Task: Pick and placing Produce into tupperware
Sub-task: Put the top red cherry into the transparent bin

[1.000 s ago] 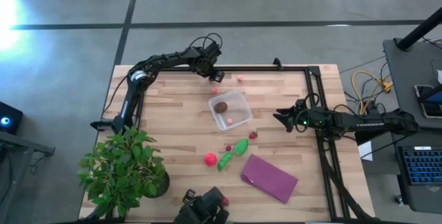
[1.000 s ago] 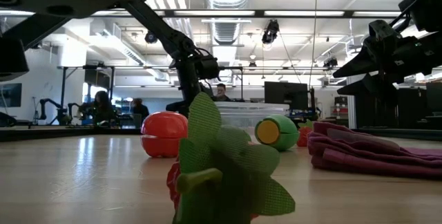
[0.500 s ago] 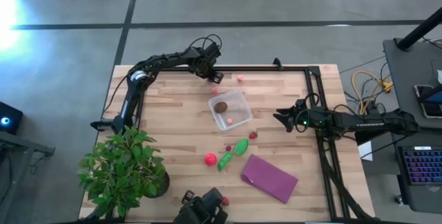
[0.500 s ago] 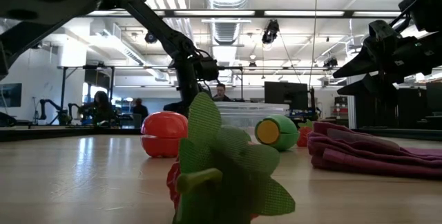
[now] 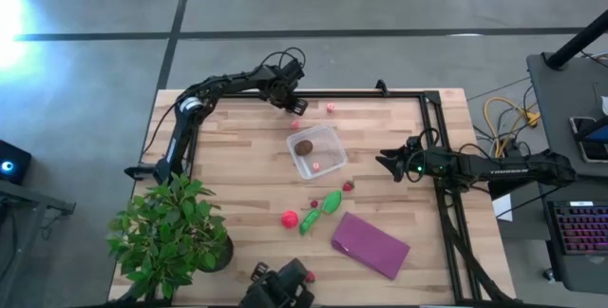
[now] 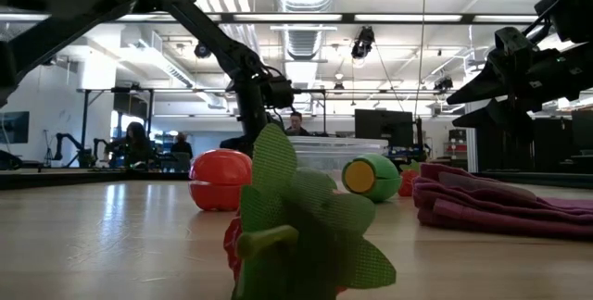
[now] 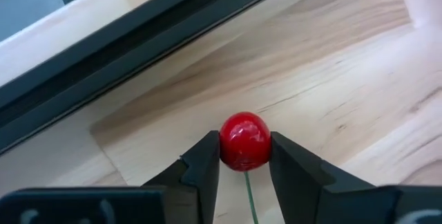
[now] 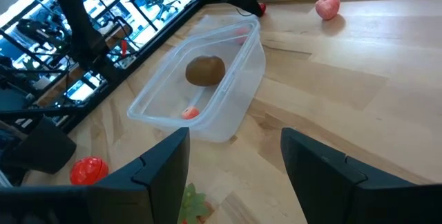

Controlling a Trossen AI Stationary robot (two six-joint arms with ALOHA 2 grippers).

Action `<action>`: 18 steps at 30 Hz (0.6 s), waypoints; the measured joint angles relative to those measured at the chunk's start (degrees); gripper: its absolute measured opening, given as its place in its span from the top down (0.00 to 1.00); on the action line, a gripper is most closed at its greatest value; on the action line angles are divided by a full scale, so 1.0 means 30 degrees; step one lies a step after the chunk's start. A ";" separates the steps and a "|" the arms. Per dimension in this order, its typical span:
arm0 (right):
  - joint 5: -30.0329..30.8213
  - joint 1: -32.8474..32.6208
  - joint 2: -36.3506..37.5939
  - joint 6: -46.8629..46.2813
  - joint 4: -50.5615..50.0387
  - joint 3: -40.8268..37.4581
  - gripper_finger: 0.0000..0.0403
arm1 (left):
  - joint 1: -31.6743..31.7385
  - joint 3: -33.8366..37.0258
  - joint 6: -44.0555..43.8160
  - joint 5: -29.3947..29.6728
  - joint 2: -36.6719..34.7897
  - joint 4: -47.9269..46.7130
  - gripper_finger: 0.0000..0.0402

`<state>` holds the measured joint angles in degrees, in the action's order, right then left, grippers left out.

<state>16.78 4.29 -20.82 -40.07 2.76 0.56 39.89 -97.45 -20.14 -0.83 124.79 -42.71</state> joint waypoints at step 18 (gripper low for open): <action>0.0000 0.0000 -0.0001 0.0079 -0.0007 0.0000 0.46 | -0.2969 0.0078 0.0627 -0.2788 -0.3763 -0.0072 0.75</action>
<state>16.78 4.29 -20.82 -39.84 2.74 0.56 30.98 -97.21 -18.26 -9.19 113.50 -42.92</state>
